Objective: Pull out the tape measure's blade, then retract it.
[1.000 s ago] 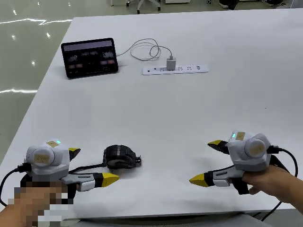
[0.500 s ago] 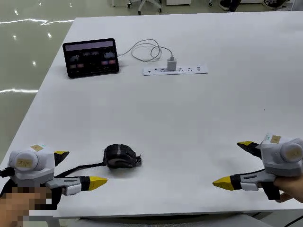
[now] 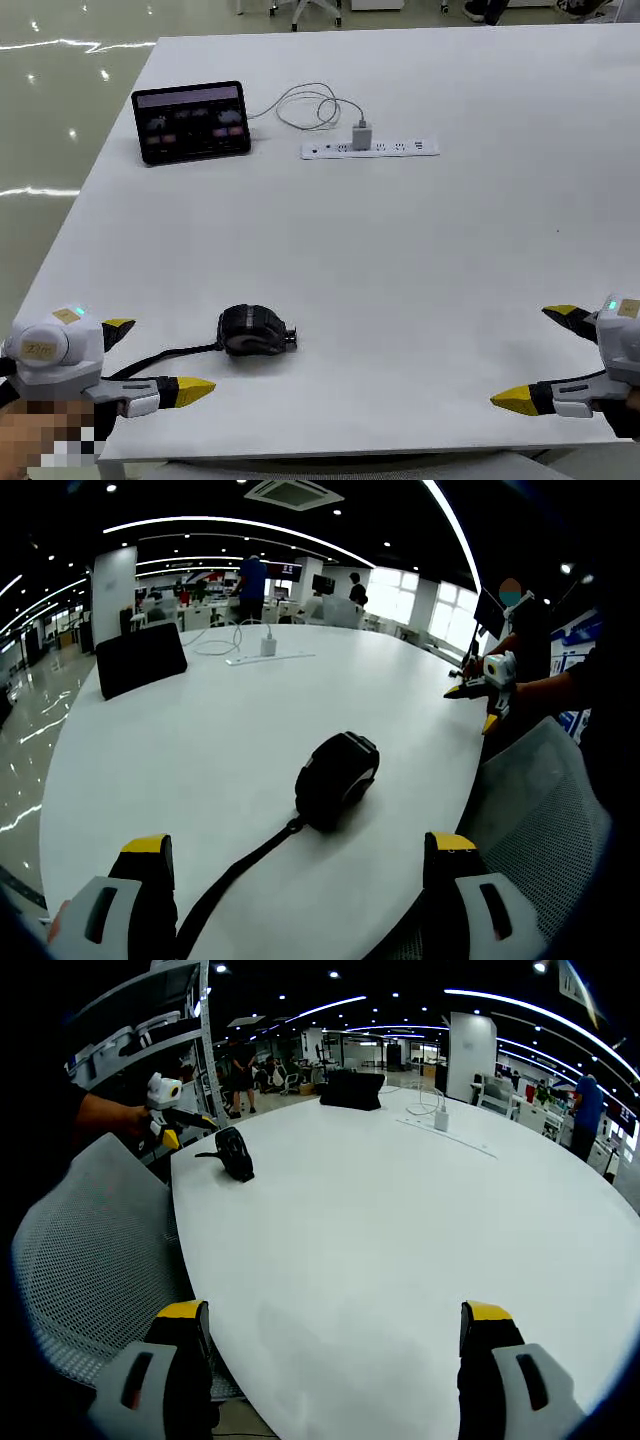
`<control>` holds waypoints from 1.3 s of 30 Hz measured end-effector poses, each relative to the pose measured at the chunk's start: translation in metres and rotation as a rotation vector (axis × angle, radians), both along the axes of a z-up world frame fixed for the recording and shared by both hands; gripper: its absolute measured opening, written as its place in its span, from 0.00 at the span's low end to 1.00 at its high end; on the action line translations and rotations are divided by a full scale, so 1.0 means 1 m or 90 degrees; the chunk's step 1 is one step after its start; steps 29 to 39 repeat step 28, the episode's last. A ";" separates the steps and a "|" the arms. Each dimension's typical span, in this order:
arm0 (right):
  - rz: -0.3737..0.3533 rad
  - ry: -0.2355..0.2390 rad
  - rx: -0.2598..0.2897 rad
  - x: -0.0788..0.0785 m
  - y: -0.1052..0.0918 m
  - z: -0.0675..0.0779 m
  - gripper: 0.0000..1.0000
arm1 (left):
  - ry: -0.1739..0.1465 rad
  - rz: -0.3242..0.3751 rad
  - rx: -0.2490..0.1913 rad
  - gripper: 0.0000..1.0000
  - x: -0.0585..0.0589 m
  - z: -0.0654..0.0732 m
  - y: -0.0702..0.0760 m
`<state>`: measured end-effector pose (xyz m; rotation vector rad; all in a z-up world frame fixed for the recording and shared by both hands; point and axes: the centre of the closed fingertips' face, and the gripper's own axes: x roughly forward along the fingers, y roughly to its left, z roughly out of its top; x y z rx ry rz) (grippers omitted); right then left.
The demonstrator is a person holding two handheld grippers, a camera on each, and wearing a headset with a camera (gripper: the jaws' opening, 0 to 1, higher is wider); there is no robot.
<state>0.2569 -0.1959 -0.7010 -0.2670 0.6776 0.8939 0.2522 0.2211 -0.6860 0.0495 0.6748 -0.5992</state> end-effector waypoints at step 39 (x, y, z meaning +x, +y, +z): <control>-0.006 0.013 0.008 0.001 -0.001 0.000 1.00 | 0.027 0.001 0.007 1.00 -0.009 -0.007 0.000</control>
